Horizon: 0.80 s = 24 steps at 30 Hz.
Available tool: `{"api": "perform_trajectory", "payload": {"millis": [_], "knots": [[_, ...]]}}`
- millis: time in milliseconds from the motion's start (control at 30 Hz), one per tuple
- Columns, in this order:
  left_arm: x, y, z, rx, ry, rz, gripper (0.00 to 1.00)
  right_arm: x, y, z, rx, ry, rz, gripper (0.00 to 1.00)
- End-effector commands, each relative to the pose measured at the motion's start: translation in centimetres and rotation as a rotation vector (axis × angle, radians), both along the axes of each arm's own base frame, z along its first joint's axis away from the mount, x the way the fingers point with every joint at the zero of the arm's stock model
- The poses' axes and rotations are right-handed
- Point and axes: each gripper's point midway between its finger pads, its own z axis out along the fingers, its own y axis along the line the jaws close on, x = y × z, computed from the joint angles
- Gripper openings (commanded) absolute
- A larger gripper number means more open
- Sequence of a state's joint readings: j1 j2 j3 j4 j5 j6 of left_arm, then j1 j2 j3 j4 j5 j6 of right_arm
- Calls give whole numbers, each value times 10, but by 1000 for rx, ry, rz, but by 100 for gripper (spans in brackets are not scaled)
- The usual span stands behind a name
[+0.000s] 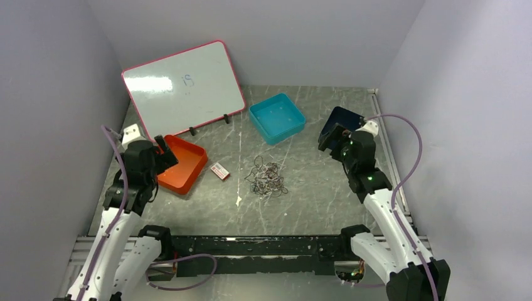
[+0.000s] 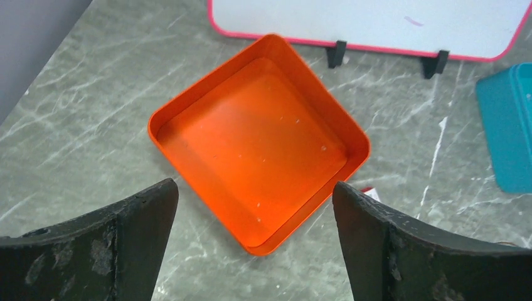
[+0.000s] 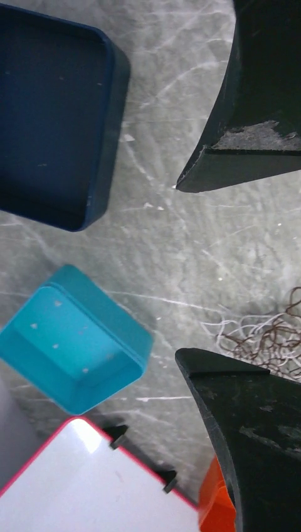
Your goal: Untangle the cables
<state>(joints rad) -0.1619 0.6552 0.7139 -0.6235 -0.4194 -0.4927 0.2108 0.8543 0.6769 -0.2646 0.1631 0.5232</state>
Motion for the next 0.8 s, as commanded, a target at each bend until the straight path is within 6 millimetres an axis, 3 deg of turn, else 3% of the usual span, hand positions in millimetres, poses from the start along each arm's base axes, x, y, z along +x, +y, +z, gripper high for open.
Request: {"api": "perform_trajectory", "payload": {"millis": [0, 200, 467, 633, 767], "knots": [[23, -5, 39, -15, -126, -46, 98, 23, -7, 41, 14, -148, -24, 99], [34, -7, 54, -15, -174, -72, 99, 35, -18, 48, 7, -155, -82, 100], [41, -12, 64, -16, -210, -108, 99, 46, -17, 38, 30, -108, -98, 100], [43, -14, 69, -15, -230, -128, 98, 54, 21, 38, 37, -100, 142, 100], [44, -16, 71, -17, -241, -146, 97, 54, 65, 30, 12, -27, 302, 100]]}}
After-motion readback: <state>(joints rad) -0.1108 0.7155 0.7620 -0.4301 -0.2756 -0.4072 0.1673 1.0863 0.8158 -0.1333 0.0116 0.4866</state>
